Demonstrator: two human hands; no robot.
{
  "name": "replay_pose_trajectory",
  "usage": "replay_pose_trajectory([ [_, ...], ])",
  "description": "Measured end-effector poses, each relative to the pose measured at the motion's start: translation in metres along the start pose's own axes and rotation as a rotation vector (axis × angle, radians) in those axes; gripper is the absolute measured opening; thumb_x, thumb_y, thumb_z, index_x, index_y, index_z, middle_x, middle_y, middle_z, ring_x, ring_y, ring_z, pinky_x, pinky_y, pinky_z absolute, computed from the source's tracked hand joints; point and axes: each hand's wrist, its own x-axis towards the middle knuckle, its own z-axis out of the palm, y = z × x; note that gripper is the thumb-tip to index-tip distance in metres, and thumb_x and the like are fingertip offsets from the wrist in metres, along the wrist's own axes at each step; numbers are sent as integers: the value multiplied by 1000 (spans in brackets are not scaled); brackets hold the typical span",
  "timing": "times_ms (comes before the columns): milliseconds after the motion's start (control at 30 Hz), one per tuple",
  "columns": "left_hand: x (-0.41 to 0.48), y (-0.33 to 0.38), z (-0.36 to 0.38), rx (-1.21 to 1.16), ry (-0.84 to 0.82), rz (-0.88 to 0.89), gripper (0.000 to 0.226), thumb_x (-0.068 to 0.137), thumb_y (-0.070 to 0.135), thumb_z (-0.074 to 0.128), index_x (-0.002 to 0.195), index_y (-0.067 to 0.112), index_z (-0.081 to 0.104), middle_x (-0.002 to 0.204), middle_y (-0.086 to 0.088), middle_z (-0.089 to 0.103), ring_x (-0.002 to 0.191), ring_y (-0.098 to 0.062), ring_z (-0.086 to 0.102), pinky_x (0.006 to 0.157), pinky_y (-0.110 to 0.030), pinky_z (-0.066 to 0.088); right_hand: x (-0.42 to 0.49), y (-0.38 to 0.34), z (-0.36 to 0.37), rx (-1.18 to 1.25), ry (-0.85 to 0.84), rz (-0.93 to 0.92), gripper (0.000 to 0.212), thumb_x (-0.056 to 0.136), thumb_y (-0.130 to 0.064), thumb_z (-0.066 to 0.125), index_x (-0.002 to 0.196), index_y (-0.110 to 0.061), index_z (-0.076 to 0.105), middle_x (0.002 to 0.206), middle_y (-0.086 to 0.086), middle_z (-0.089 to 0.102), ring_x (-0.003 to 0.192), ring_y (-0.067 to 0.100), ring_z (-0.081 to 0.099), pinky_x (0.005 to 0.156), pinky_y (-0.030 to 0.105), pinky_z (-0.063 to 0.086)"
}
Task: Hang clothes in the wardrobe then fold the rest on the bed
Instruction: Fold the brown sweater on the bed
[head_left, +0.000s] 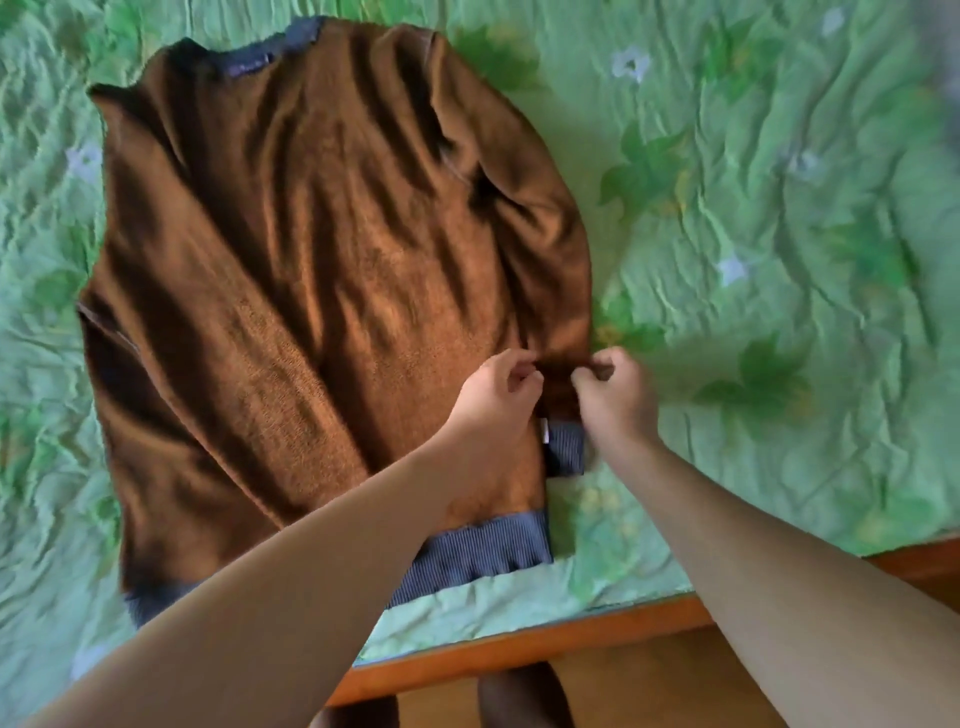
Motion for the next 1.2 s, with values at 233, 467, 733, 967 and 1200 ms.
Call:
replay_pose_trajectory([
  [233, 10, 49, -5, -680, -158, -302, 29, 92, 48, 61, 96, 20, 70, 89, -4, 68, 81, -18, 65, 67, -29, 50, -49, -37, -22, 239, 31, -391, 23, 83, -19, 53, 100, -14, 66, 81, -6, 67, 74, 11, 61, 71, 26, 50],
  [467, 3, 37, -13, -643, -228, -307, 32, 93, 10, 69, 122, 17, 59, 99, -11, 73, 88, -28, 72, 83, -51, 59, 7, -47, -11, 338, -4, -113, 13, 91, -23, 58, 87, -29, 69, 73, -5, 67, 65, 18, 61, 60, 36, 54],
  [733, -17, 23, -45, -832, -40, -298, 32, 77, -2, 41, 71, 19, 64, 70, -13, 55, 65, -26, 54, 62, -34, 46, 57, -80, 20, 187, -187, -90, 49, 90, -20, 46, 131, -45, 56, 120, -5, 65, 97, 20, 65, 76, 26, 52],
  [967, -58, -36, -111, -901, 169, -429, 30, 88, 11, 41, 99, 11, 69, 87, -16, 67, 77, -27, 66, 64, -41, 59, 11, -138, 92, -307, -301, -627, 54, 96, -49, 51, 150, -43, 44, 130, 11, 59, 119, 32, 56, 106, 45, 44],
  [1200, -75, -100, -124, -578, 308, -655, 26, 100, 17, 43, 95, 23, 68, 90, -11, 74, 75, -26, 75, 61, -41, 62, -33, -104, 125, -171, -113, -508, 29, 91, -2, 54, 118, -12, 61, 112, 13, 57, 95, 27, 58, 84, 28, 42],
])
